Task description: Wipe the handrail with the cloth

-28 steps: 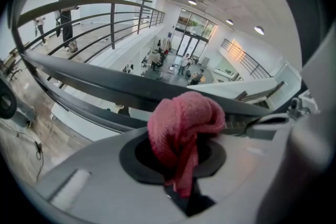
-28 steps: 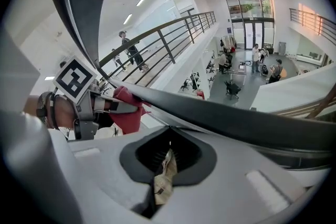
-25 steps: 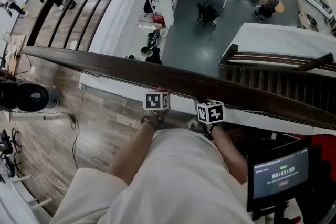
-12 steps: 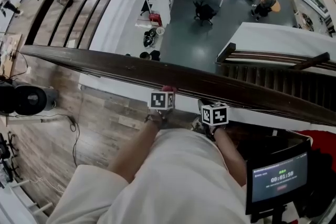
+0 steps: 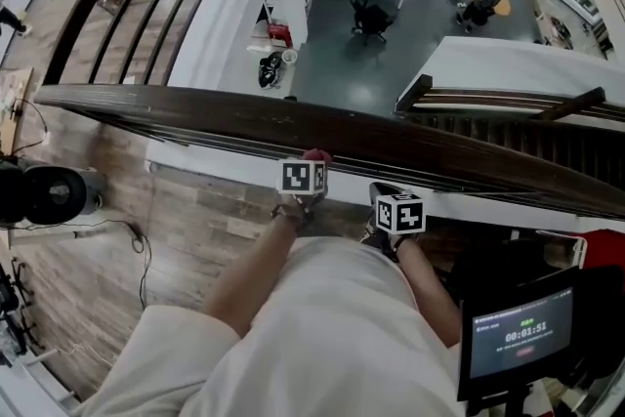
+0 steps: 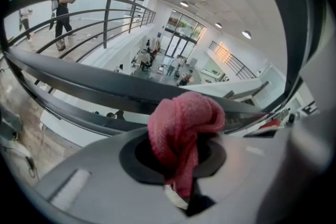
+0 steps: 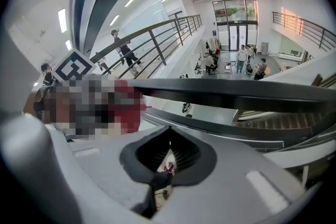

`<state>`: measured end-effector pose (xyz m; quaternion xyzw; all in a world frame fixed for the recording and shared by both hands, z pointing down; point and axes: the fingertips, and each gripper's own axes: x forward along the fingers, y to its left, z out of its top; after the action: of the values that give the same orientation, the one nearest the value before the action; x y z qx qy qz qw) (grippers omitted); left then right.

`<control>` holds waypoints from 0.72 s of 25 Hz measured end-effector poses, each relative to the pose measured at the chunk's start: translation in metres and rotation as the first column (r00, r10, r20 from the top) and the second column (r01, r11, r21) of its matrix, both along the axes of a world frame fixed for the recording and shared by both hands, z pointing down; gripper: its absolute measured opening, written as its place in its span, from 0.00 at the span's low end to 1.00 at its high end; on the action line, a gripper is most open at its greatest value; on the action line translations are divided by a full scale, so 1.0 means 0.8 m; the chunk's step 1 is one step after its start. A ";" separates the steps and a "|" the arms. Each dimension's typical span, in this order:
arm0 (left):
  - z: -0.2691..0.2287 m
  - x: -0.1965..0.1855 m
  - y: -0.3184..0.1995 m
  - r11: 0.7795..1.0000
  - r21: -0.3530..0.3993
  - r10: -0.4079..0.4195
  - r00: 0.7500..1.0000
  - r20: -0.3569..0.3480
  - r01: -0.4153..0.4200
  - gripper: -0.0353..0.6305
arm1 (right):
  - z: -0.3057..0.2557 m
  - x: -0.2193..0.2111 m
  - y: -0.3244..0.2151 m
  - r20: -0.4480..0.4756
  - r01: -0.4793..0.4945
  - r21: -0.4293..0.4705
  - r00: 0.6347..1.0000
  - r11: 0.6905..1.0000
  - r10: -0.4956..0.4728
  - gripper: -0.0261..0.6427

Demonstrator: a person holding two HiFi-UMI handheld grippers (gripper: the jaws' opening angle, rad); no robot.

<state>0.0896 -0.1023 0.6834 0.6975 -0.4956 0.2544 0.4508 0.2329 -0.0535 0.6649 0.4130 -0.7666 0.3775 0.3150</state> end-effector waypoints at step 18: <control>-0.041 -0.061 -0.006 0.979 0.189 0.069 0.997 0.015 -0.071 0.18 | 0.000 -0.067 0.021 0.020 -0.109 0.008 0.994 0.994 0.108 0.04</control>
<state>0.0405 -0.1070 0.6504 0.7532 -0.4945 0.2245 0.3712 0.1790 -0.0363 0.6653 0.4518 -0.7478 0.3947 0.2844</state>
